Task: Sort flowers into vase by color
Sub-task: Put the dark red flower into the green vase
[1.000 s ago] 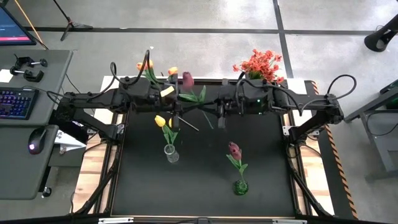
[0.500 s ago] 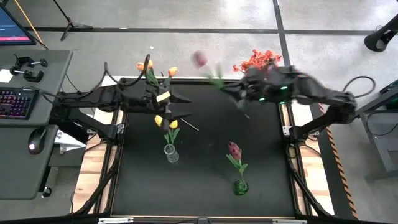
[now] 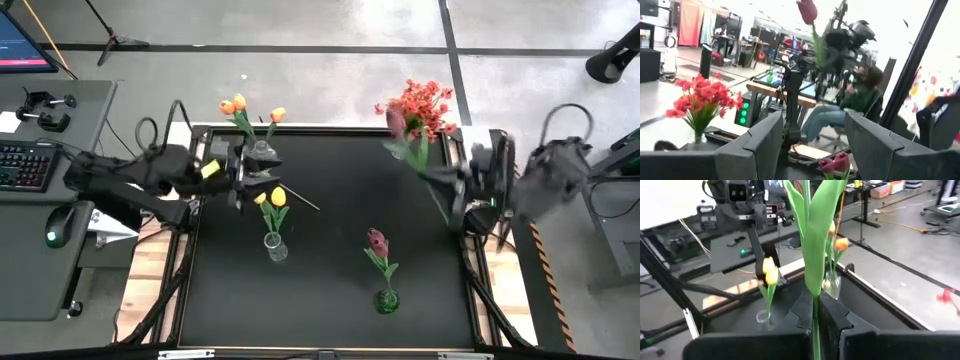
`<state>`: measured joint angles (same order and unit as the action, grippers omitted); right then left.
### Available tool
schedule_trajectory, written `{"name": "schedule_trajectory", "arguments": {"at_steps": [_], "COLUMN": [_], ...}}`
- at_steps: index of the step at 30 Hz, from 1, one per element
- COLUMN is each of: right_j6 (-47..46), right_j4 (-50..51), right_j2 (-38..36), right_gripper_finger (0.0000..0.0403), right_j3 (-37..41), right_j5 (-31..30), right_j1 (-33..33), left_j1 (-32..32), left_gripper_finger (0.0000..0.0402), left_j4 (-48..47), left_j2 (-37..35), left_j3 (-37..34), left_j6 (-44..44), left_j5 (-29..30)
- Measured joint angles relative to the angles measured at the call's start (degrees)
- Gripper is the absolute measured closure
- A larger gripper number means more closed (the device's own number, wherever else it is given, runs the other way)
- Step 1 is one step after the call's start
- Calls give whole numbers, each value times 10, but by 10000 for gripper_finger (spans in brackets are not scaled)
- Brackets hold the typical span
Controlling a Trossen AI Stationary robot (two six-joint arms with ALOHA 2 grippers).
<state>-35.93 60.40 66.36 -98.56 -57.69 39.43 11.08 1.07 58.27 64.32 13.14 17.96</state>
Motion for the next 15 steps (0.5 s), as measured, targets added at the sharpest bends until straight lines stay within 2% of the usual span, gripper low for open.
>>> {"name": "schedule_trajectory", "arguments": {"at_steps": [4, 8, 9, 12, 15], "right_j6": [-201, -483, -526, -559, -645], "right_j4": [132, 297, 294, 241, 209], "right_j2": [47, 115, 131, 147, 155], "right_gripper_finger": [403, 403, 403, 403, 403], "right_j3": [1, 1, 6, 54, 132], "right_j5": [-134, -220, -232, -255, -277], "right_j1": [140, 243, 257, 276, 281], "left_j1": [37, 63, 67, 75, 79], "left_gripper_finger": [199, 200, 199, 199, 200], "left_j4": [67, 98, 109, 143, 176], "left_j2": [-5, -2, -2, -2, -2], "left_j3": [-45, -45, -45, -45, -45], "left_j6": [17, 15, 12, 0, -8], "left_j5": [67, 125, 132, 156, 170]}}
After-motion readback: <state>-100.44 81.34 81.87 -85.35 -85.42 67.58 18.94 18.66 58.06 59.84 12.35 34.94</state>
